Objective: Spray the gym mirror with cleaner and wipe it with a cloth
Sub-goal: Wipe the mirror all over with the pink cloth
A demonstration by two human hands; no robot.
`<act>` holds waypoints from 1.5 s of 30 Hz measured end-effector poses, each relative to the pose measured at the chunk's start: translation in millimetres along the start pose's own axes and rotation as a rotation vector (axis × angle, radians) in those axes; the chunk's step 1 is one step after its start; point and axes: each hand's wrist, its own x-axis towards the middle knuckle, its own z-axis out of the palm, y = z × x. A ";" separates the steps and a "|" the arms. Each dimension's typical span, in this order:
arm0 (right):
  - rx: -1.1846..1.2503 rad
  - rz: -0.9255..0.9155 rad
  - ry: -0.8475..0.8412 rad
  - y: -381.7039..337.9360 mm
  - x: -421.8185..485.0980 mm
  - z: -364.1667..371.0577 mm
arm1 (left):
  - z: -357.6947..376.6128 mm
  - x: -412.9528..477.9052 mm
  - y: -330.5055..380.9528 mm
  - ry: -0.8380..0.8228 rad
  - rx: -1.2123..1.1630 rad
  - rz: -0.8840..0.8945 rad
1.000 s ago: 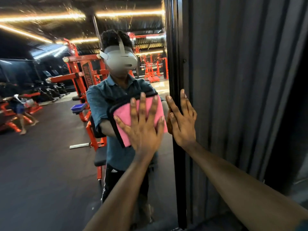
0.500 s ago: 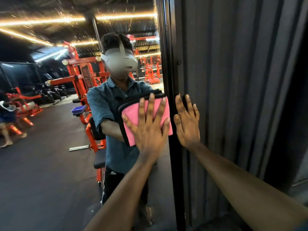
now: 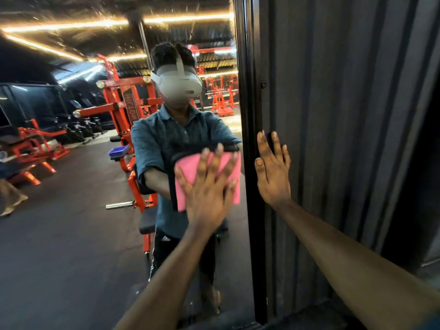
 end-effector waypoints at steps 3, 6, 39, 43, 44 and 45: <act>0.031 0.048 0.015 -10.3 -1.8 -3.9 | -21.0 33.3 -5.8 0.051 -0.034 -0.082; 0.072 0.119 0.168 -27.9 -15.1 -6.8 | -23.4 6.9 2.9 -0.001 -0.079 -0.109; 0.337 1.452 0.165 -162.2 -152.7 122.0 | -71.1 -139.1 -163.9 -0.094 0.011 -0.435; 0.139 0.783 0.218 -208.3 -71.3 116.3 | -67.4 -141.5 -164.9 -0.102 0.034 -0.450; 0.087 0.714 0.212 -212.8 -59.2 118.5 | -67.1 -140.4 -165.1 -0.101 0.023 -0.455; 0.062 0.702 0.206 -212.9 -52.5 118.2 | -66.5 -141.0 -164.9 -0.101 0.024 -0.453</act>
